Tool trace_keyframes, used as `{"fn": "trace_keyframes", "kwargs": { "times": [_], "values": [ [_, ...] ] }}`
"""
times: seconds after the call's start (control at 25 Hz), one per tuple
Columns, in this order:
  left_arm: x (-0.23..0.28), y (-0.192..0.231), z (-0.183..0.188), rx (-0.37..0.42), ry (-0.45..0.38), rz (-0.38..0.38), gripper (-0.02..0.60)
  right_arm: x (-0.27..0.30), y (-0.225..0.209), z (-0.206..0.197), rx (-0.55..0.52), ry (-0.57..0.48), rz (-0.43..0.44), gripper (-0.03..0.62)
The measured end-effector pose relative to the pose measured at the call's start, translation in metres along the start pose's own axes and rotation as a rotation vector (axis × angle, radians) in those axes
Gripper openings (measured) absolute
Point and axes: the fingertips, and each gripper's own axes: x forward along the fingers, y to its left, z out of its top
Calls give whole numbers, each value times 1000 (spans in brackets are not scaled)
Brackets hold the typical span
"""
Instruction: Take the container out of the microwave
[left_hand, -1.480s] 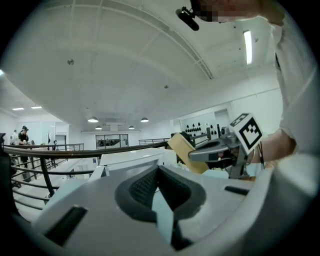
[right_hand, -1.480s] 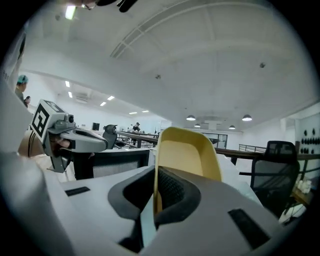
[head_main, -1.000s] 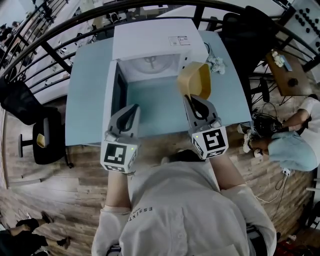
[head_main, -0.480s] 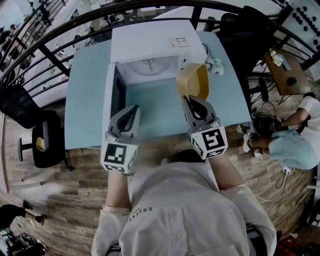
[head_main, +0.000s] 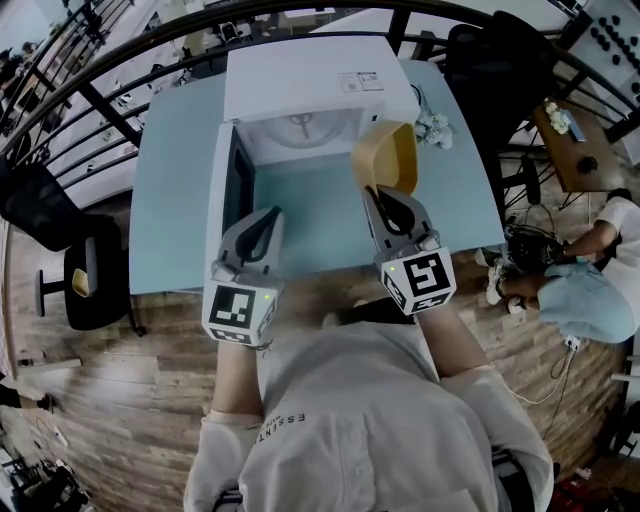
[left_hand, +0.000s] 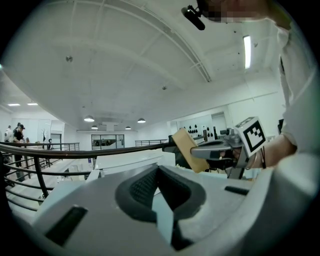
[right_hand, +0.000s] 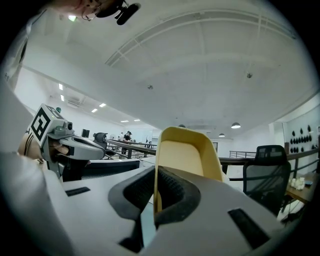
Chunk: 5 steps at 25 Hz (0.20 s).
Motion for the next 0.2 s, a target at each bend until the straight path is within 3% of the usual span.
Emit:
{"fn": "trace_keyframes", "kwargs": {
  "times": [0.2],
  "values": [
    [2, -2, -2, -7, 2, -3, -6, 4, 4, 0, -4, 0, 14, 21]
  ]
}}
